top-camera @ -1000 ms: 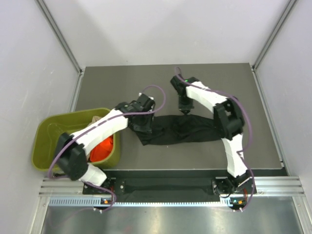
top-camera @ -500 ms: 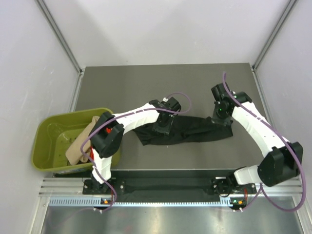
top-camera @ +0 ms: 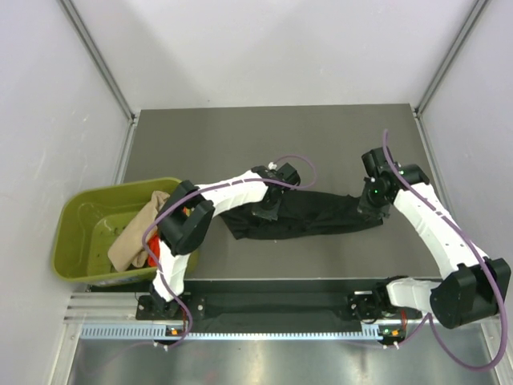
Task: Fold and stack the t-shirts
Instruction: Flatten the tshirt out
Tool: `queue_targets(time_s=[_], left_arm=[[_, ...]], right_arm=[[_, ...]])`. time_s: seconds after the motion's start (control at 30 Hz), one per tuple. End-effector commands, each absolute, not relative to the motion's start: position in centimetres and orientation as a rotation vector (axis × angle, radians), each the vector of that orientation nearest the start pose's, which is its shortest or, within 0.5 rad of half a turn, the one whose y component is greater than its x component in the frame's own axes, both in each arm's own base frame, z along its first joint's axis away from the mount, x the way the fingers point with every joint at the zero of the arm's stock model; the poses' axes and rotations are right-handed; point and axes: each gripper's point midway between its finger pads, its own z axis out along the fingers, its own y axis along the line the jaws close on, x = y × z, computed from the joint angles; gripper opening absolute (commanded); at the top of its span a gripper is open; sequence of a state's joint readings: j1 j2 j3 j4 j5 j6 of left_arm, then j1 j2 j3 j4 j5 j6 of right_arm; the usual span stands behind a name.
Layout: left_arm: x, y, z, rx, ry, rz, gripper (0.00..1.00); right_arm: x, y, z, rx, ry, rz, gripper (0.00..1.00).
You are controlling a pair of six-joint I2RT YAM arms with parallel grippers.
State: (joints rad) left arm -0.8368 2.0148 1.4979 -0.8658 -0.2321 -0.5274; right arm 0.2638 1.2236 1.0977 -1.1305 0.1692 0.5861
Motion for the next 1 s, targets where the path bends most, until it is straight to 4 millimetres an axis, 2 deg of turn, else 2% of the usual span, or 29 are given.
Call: queue_targets(time_s=[0.0, 0.03, 0.13, 0.17, 0.23, 0.27, 0.3, 0.33, 0.37, 0.4, 0.43, 0.47, 0.5, 0.53, 0.57, 0.6, 0.63, 0.67, 0.77, 0.87, 0.97], left_arm=[[28.9, -28.0, 4.8, 0.400, 2.754, 0.094, 0.04], [29.1, -27.9, 5.6, 0.397, 2.740, 0.102, 0.00], [30.1, -27.2, 9.3, 0.358, 2.671, 0.109, 0.00], [30.6, -26.7, 11.4, 0.330, 2.631, 0.104, 0.00], [32.1, -25.8, 15.6, 0.266, 2.567, 0.081, 0.00], [33.2, -24.5, 18.3, 0.204, 2.515, 0.058, 0.00], [34.3, -23.9, 21.3, 0.153, 2.455, 0.042, 0.00], [35.1, -23.1, 23.0, 0.110, 2.418, 0.025, 0.00], [36.4, -21.0, 25.3, 0.030, 2.373, 0.005, 0.00], [37.3, -20.3, 28.0, -0.023, 2.324, -0.049, 0.00], [37.8, -19.1, 29.9, -0.075, 2.285, -0.079, 0.00], [39.0, -16.8, 31.3, -0.155, 2.251, -0.084, 0.00], [39.7, -15.9, 33.7, -0.200, 2.194, -0.123, 0.00], [40.0, -15.1, 35.0, -0.223, 2.158, -0.147, 0.00], [40.3, -13.4, 36.7, -0.265, 2.110, -0.156, 0.00], [40.5, -12.8, 38.9, -0.288, 2.054, -0.181, 0.00], [40.5, -12.1, 40.1, -0.307, 2.023, -0.194, 0.00], [40.4, -11.1, 41.3, -0.340, 1.987, -0.198, 0.00], [39.5, -9.5, 45.3, -0.390, 1.872, -0.216, 0.00], [38.9, -8.2, 47.4, -0.412, 1.805, -0.196, 0.00], [38.3, -7.9, 48.8, -0.410, 1.770, -0.207, 0.00]], right_arm=[[21.0, 4.4, 15.2, 0.494, 2.733, -0.040, 0.00], [21.0, 4.1, 15.2, 0.504, 2.734, -0.052, 0.00], [21.4, 2.9, 16.3, 0.528, 2.707, -0.076, 0.00], [21.7, 2.5, 16.6, 0.518, 2.707, -0.088, 0.00], [23.2, 1.4, 18.3, 0.561, 2.658, -0.085, 0.00], [23.9, 1.0, 18.6, 0.554, 2.660, -0.092, 0.00], [25.3, 0.2, 20.4, 0.586, 2.603, -0.082, 0.00], [26.1, -0.2, 21.3, 0.598, 2.582, -0.078, 0.00], [27.1, -0.5, 21.4, 0.604, 2.592, -0.083, 0.00], [28.5, -0.9, 23.8, 0.614, 2.529, -0.059, 0.00], [29.5, -2.3, 23.9, 0.677, 2.524, -0.069, 0.00], [30.1, -2.7, 24.8, 0.698, 2.507, -0.054, 0.00], [31.4, -2.8, 27.4, 0.698, 2.440, 0.006, 0.00], [32.0, -3.9, 28.5, 0.739, 2.405, 0.021, 0.00], [32.3, -4.5, 28.6, 0.762, 2.423, 0.024, 0.00], [33.1, -5.5, 31.5, 0.780, 2.342, 0.048, 0.00], [33.6, -6.1, 31.8, 0.795, 2.343, 0.051, 0.00], [33.7, -6.6, 34.2, 0.793, 2.285, 0.061, 0.00], [33.9, -8.1, 36.8, 0.826, 2.201, 0.109, 0.00], [33.8, -8.2, 38.7, 0.843, 2.113, 0.198, 0.00], [34.2, -7.7, 40.6, 0.823, 2.034, 0.284, 0.00]])
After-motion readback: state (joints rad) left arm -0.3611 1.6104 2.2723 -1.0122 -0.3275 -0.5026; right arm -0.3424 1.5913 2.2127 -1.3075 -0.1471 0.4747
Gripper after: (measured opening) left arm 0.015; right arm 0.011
